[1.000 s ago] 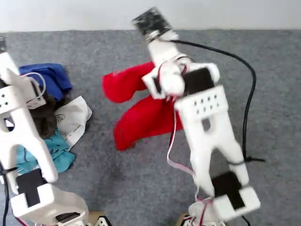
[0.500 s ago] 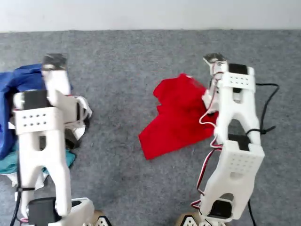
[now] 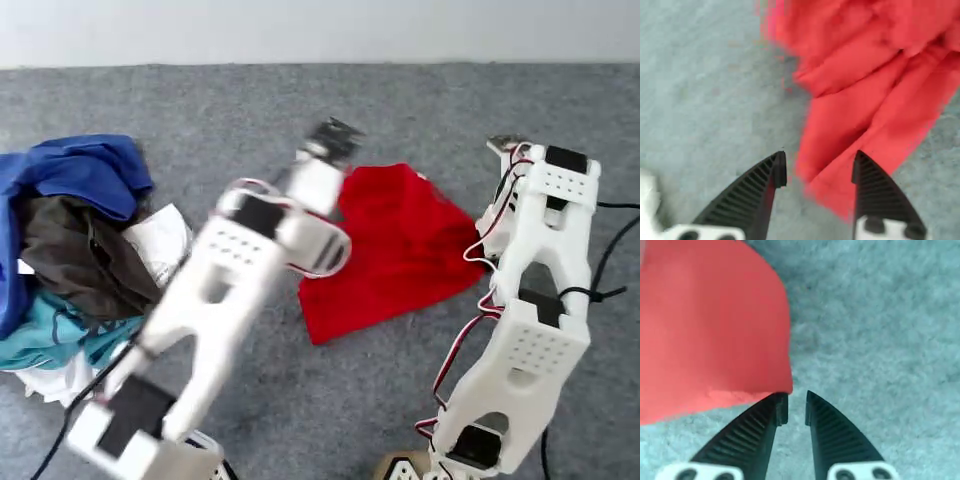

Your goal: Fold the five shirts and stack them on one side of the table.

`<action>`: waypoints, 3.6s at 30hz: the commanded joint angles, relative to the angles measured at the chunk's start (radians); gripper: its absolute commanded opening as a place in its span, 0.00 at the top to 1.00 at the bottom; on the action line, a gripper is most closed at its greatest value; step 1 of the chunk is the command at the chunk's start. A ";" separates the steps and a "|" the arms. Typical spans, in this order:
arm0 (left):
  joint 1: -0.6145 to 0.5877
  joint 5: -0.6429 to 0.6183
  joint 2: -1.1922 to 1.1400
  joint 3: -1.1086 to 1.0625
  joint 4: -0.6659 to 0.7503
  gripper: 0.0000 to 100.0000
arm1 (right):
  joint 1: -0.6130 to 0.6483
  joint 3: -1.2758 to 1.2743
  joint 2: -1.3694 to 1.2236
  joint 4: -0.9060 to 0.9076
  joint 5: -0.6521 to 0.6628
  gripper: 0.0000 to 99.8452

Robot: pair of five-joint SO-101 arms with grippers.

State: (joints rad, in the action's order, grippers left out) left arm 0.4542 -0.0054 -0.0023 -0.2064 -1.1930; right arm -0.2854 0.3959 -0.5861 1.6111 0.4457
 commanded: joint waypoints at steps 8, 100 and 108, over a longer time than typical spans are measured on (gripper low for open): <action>0.038 0.164 -0.295 0.271 -0.204 0.79 | -0.036 0.206 0.065 0.131 0.012 0.94; -0.945 0.717 0.773 -0.536 -0.502 0.99 | 0.387 0.167 0.209 0.134 0.348 0.99; -0.947 0.729 0.773 -0.545 -0.483 0.99 | 0.628 0.172 0.160 0.021 0.250 0.84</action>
State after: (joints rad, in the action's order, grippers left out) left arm -0.4879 0.7158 0.7511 -0.7587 -1.6809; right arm 0.2716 0.5585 -0.4005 1.6694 0.7495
